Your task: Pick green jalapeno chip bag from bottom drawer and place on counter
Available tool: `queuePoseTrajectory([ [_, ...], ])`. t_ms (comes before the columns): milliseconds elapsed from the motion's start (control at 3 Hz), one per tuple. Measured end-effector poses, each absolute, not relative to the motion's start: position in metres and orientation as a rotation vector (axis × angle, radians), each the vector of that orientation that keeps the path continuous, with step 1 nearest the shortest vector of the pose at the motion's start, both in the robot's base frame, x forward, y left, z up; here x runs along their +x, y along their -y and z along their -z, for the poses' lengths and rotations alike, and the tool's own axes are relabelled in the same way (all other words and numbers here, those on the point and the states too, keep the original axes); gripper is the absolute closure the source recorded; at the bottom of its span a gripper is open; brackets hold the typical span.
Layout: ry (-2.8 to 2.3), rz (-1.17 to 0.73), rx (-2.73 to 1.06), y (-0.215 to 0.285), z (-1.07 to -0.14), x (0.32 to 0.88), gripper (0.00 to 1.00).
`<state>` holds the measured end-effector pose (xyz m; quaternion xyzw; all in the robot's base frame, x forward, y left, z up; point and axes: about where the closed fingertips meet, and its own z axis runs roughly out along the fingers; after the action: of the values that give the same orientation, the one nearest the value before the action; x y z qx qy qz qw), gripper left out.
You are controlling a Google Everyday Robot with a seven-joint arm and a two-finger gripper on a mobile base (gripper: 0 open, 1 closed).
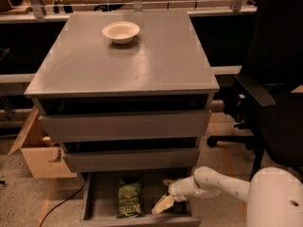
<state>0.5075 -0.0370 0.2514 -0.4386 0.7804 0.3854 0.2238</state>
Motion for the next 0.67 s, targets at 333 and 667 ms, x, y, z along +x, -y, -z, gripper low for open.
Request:
queuePoseTrajectory([
  [333, -2.071, -1.092, -1.187, 0.0136, -0.2263, 0.5243, 0.0],
  [667, -2.071, -1.092, -1.187, 0.0136, -0.2263, 0.5243, 0.0],
])
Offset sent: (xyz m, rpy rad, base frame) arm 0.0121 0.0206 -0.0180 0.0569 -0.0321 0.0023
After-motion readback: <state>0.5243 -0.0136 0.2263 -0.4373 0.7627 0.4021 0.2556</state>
